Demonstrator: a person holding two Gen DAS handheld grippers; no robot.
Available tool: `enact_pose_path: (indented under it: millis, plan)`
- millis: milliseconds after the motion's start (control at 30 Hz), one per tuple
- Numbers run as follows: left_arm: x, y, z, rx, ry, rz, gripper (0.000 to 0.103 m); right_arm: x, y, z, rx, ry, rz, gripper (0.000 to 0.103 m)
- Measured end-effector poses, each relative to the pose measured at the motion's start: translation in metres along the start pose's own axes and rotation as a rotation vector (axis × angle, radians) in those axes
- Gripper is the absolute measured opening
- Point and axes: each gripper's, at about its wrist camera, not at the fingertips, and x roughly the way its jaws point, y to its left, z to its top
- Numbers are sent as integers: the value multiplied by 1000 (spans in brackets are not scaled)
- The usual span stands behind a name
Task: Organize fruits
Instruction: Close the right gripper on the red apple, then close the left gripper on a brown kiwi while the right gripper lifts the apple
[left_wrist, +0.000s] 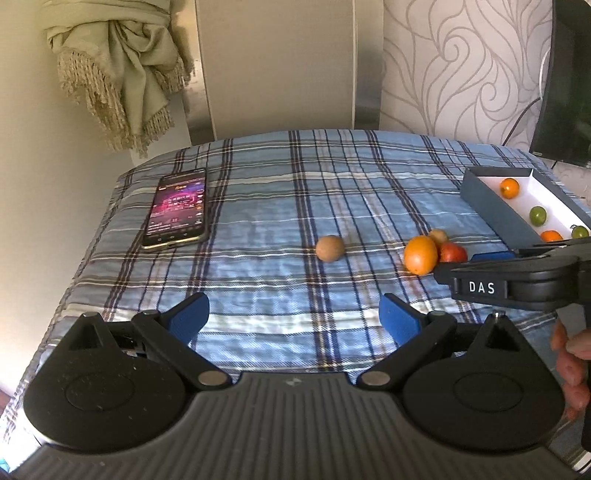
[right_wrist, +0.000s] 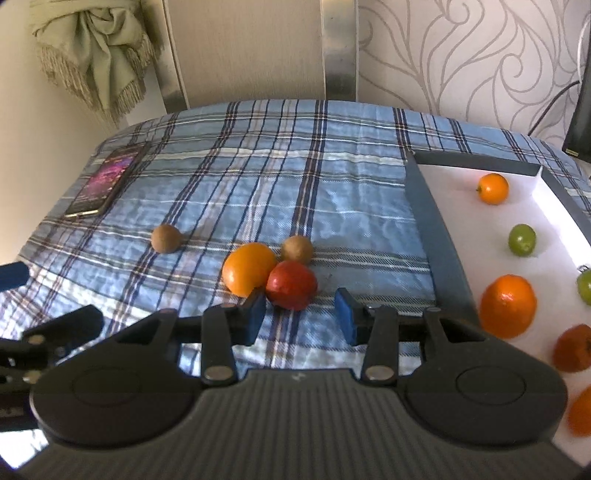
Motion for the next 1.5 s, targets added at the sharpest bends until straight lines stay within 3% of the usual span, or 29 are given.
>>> enact_pose_path:
  millis: [333,700,867,1033,1267,1500]
  plan:
    - [8,0,4,-5,0,-40,99,-3,2,1,-34,-2,9,36]
    - [40,-7,20,8,-48,-95,97,-62,-3,0,-30,-32,83,36]
    - [63,-10,27,20,-36,-115,84,-93,0,0,-77,-74,107,36]
    - [83,-10,28,5,-2,-143,63,-116,1,-1,-111,-106,94,36]
    - [93,-10,24,-8,0,-140,55,-133,-5,-6,-111,-127,61,36]
    - [93,-11,28,8,6,-146,31,-148,-7,-9,-78,-131,23,36]
